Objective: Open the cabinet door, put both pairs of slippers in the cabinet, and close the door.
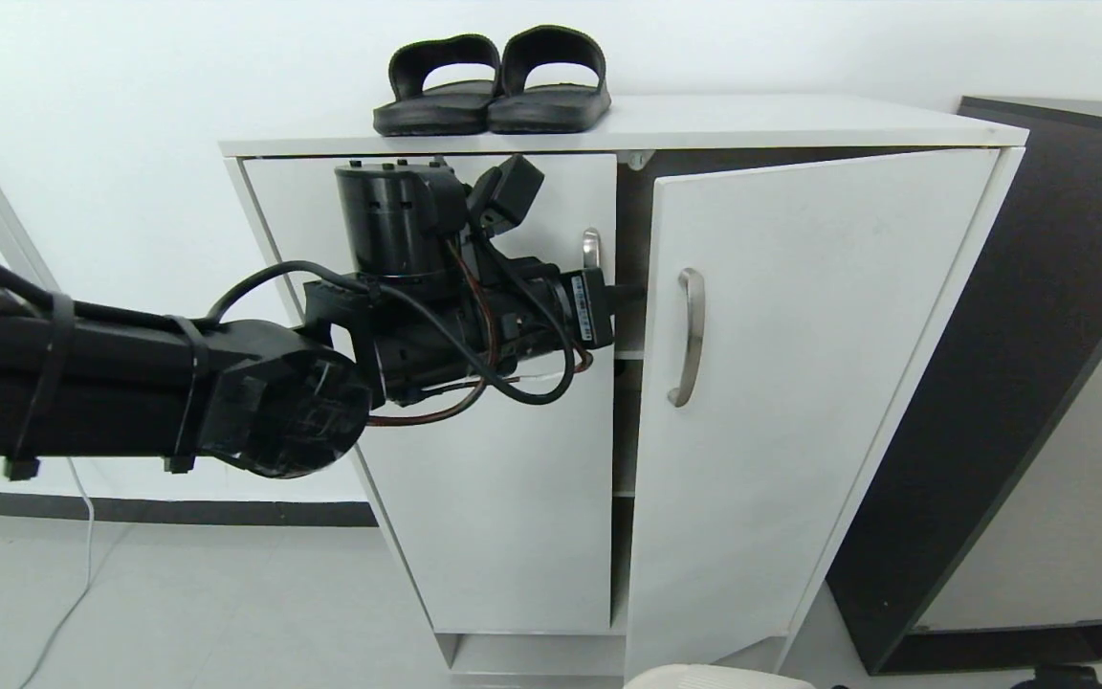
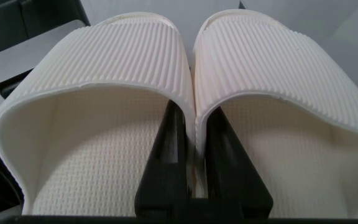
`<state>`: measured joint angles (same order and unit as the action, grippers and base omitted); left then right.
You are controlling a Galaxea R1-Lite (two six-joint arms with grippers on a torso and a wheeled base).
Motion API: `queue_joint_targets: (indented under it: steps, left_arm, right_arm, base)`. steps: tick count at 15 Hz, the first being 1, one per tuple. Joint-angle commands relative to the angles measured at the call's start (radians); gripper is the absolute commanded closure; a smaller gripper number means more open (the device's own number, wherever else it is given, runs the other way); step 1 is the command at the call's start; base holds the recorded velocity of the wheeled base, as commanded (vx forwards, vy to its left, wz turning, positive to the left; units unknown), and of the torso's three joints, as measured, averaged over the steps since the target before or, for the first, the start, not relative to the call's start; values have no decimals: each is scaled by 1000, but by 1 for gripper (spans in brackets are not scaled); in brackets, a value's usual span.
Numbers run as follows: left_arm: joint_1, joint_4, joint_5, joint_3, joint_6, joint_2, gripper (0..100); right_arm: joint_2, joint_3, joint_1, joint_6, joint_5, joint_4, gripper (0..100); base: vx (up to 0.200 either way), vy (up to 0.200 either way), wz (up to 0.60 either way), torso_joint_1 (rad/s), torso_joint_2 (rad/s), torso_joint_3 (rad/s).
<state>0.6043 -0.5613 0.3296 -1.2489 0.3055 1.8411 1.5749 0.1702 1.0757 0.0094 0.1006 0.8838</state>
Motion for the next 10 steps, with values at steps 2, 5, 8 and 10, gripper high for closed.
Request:
queue_joint_targets:
  steps: [2,5,8,10]
  left_arm:
    - [9,0,0,-6,1,20,100]
    - [75,-57,0,23,1,30,100]
    - [163,-132,-1,59,0,24,100]
    - [170,-170,3,60,0,24,100]
  right_arm:
    - [19,-14,24,1,1,4,100]
    - [19,-23,41,3,1,6,100]
    - [13,-34,62,4,2,7,100]
    - [13,-34,66,3,2,7,100]
  base:
    - [-200,0,0,5,5,2]
    - [-200,0,0,-2,1,7]
    - [-200,0,0,7,2,2]
    - [-200,0,0,2,2,2]
